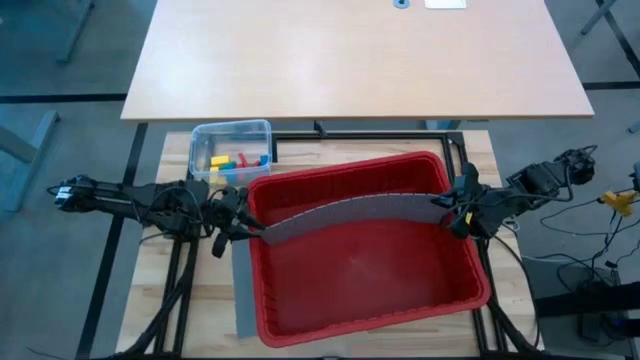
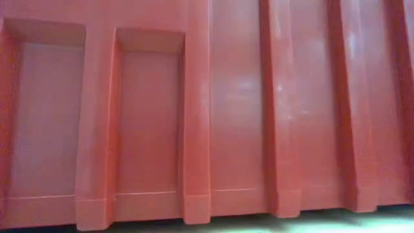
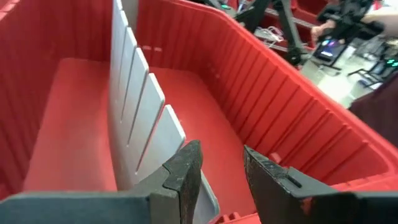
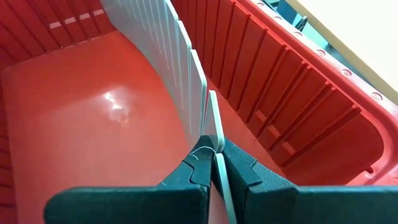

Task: Sort blocks
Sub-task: Insert the bin divider into the red bin

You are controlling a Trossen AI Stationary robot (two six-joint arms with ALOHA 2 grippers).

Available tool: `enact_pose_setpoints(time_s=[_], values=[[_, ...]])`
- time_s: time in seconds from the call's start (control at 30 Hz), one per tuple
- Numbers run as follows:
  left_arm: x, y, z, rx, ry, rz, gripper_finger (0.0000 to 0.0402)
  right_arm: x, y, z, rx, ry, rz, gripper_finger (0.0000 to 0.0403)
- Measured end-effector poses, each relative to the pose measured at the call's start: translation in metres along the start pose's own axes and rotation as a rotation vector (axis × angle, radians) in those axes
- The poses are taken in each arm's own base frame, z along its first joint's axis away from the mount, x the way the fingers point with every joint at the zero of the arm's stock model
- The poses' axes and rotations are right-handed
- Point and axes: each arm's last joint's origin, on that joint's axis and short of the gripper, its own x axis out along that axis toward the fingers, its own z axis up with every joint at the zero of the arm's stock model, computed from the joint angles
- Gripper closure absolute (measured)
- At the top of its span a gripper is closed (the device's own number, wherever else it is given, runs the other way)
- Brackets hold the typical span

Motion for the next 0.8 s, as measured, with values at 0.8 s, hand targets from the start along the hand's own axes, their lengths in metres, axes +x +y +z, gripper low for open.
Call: enact_pose_setpoints(time_s=[0.8], values=[[0.009,-0.004,0.026,0.049,0.209,0.149,0.0299,0.003,0.0,-0.002,-0.005,0.006,-0.009,0.0403]])
